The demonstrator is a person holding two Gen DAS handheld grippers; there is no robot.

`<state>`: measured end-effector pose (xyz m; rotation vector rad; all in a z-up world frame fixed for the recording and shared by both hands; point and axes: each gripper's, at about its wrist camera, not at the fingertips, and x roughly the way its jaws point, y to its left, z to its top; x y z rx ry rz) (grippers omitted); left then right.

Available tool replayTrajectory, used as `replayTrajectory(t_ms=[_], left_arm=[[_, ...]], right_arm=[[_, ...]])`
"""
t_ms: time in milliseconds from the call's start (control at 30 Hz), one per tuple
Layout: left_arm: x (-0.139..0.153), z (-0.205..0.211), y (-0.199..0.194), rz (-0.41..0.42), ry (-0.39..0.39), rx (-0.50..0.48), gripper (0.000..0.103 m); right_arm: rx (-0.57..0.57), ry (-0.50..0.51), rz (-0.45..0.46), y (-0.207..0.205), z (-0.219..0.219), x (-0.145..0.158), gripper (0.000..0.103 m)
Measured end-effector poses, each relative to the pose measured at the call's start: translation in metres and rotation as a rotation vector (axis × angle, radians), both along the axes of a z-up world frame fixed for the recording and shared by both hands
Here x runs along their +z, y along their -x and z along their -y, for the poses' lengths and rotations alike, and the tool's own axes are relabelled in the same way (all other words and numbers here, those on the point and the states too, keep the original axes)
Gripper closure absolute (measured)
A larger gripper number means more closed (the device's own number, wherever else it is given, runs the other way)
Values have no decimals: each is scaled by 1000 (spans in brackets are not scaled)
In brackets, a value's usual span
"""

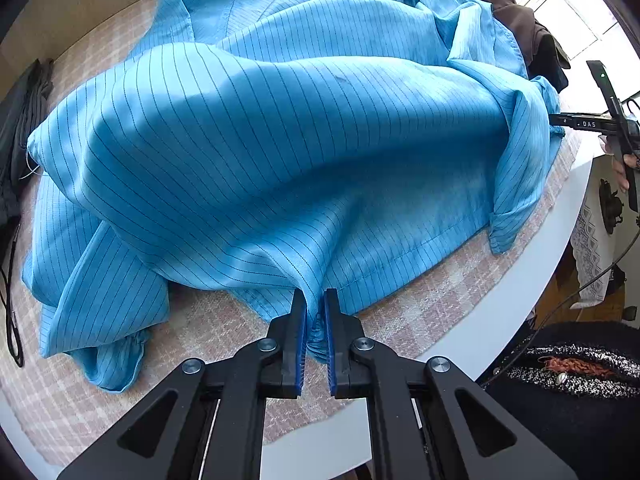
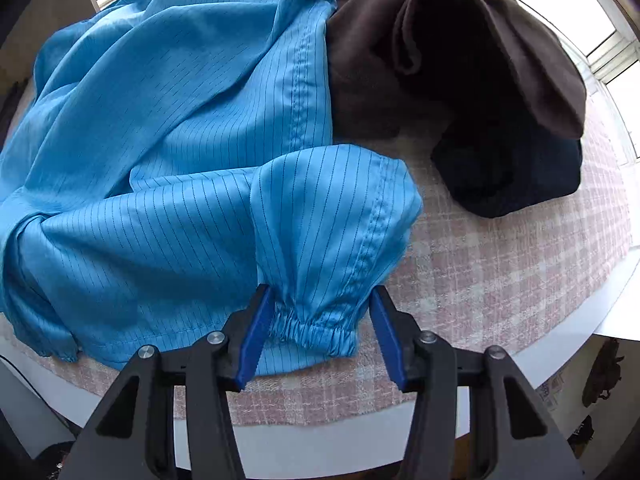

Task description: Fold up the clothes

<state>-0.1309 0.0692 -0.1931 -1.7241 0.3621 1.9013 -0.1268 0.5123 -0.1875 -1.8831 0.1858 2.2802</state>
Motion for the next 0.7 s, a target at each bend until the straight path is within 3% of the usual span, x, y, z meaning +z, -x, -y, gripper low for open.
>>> replayTrajectory(t_ms=[33,167,300,400,433,500,567,633,700], left_arm=[[2,2,-2,-1,-8,3,96],[19,19,-11,1,-69,41,97],[68,59,-26,-32,-135,113,97],[100,89,-42,-55,-145,168,96],[101,120,-35,-39,-146,181,95],[96,132,-39,16,-99,185,83],[90,141,-41,54,-48,197,87],[87,152,-41,61,-28,215,87],[93,161,-32,27,-31,224,87]], right_arm=[[1,46,-4,-5,-2,1,97],[2,228,-23,-26,-10,8,96],[1,352,-81,-75,-6,59,96],[-16,339,-37,-105,0,63,96],[-12,285,19,-109,3,52,87],[-7,178,130,-117,8,30,83],[-23,98,195,-121,8,23,83],[-50,94,145,-119,5,43,83],[-61,111,36,-104,8,70,80]])
